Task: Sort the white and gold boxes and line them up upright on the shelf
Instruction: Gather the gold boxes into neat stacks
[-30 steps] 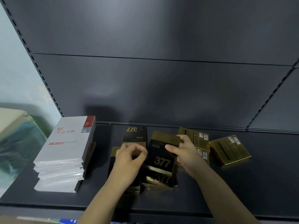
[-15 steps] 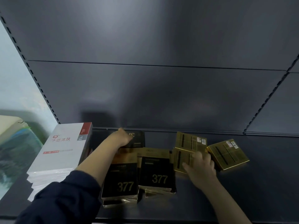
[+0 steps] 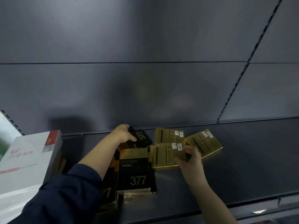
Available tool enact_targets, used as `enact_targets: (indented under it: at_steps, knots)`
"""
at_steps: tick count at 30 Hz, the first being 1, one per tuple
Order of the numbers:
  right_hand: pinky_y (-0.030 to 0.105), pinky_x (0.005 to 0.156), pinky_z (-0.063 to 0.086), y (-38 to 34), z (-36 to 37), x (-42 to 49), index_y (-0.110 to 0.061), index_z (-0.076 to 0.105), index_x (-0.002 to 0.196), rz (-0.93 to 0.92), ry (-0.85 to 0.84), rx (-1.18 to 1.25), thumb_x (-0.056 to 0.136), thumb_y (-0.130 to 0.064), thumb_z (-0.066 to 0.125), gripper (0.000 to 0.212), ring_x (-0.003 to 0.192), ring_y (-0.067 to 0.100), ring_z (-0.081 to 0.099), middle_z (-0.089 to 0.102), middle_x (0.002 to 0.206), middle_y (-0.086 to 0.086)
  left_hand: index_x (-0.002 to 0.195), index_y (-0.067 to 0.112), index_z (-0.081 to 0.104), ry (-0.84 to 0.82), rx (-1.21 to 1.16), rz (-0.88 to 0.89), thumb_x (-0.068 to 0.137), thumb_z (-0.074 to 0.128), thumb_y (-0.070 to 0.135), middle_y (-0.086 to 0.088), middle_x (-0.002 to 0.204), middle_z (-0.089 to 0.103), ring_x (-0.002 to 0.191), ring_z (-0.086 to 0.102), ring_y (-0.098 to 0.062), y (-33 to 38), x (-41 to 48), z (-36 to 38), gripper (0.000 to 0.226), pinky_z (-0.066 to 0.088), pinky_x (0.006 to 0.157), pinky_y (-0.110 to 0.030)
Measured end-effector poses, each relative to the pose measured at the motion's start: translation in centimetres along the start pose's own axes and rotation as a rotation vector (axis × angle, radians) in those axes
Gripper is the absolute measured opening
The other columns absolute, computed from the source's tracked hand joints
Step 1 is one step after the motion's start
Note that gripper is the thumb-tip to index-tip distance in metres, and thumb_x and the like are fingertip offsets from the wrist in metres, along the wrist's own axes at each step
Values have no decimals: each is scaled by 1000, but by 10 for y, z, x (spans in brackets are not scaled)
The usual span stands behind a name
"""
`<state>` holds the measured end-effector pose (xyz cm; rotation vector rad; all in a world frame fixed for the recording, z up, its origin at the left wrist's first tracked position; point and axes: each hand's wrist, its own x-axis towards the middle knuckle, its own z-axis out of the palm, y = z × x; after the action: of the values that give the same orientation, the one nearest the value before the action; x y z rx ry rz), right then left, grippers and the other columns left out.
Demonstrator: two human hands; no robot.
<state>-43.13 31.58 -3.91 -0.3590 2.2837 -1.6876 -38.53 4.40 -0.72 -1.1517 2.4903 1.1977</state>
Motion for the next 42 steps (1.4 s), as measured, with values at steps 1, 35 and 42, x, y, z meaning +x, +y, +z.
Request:
enact_targets:
  at_steps: [1,35,42]
  knots:
    - [15,72,44,0,-1,1,-30,50,113,6,16,74,79,-7,74,48,101,4,55,52,115,-9,150,16,32,-45,63,5,79,78,22,-9,149,43,134,42,-30,-1,1,0,85,37,106,-41]
    - [29,64,47,-38,-7,67,-23,64,84,-92,-134,-135,94,-28,56,14,83,21,65,68,83,2,115,23,68,121,-345,271,78,79,33,3,102,74,84,72,-10,6,-8,-43,40,55,70,-24]
    - [47,75,55,-56,5,73,-14,68,96,-6,-9,147,90,-32,64,20,86,32,67,70,91,12,103,16,67,82,-678,188,83,73,32,1,82,78,71,74,-15,-10,-48,-60,26,52,61,-24]
